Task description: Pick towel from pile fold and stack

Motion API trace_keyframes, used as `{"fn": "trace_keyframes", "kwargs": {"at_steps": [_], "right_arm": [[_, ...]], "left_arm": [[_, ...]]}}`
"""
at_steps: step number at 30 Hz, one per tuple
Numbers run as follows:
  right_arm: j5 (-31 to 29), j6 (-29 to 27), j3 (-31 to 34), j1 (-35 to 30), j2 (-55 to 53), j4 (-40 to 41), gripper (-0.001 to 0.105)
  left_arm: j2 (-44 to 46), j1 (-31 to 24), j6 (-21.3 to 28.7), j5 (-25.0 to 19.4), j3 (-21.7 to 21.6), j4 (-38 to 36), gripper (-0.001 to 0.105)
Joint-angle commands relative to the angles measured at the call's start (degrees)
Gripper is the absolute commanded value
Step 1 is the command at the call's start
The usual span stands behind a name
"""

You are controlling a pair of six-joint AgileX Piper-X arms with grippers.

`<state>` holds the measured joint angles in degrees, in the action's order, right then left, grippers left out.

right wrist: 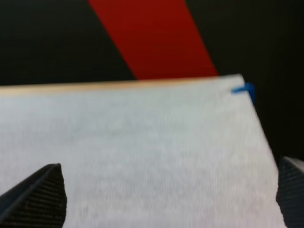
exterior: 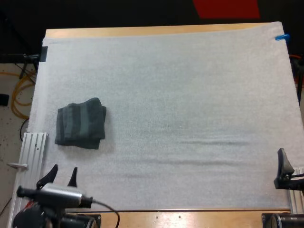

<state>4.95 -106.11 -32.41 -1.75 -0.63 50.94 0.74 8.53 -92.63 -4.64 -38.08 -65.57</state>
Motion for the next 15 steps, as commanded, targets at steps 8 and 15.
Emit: {"fn": "trace_keyframes", "kwargs": {"at_steps": [8, 15], "right_arm": [[0.5, -0.6, 2.0, -0.3, -2.2, 6.5, 0.088], [0.2, -0.6, 2.5, 0.8, -2.2, 7.4, 0.088]], "left_arm": [[7.8, -0.1, -0.2, -0.8, 7.0, 4.4, 0.044], [7.8, -0.1, -3.4, -0.8, 8.9, 7.7, 0.044]]}}
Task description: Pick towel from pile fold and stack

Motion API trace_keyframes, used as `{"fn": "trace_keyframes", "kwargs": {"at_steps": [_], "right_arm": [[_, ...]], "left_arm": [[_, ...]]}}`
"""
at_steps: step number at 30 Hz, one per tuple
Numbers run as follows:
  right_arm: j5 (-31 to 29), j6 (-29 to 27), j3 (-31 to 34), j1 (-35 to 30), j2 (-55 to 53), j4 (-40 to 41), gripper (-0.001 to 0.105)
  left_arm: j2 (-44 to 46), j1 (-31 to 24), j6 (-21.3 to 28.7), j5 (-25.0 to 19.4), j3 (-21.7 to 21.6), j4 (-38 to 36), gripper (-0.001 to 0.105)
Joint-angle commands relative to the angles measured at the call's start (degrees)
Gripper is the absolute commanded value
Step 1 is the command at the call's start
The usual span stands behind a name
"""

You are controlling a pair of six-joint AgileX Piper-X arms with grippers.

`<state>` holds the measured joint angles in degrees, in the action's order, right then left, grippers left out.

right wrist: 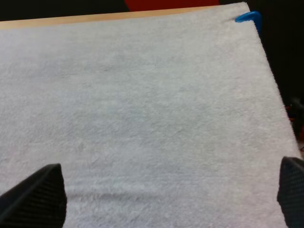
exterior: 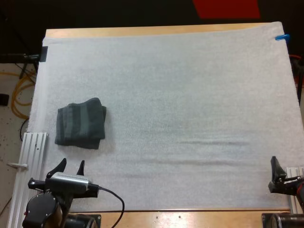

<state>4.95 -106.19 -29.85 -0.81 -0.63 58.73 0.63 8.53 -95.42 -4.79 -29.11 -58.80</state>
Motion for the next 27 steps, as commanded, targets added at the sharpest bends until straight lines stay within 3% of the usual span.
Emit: {"fn": "trace_keyframes", "kwargs": {"at_steps": [1, 5, 27], "right_arm": [[0.2, -0.4, 0.3, 0.6, -2.2, -0.9, 0.088], [-0.1, -0.4, 0.5, 3.3, -2.2, -1.3, 0.088], [-1.7, -0.4, 0.5, 3.3, -2.2, -1.2, 0.088]], "left_arm": [[7.9, -0.1, -0.8, -0.6, 0.1, 1.4, 0.044], [7.9, -0.1, -1.0, -0.6, 0.1, 1.5, 0.044], [7.9, -0.1, -1.0, -0.6, 0.1, 1.5, 0.044]]}}
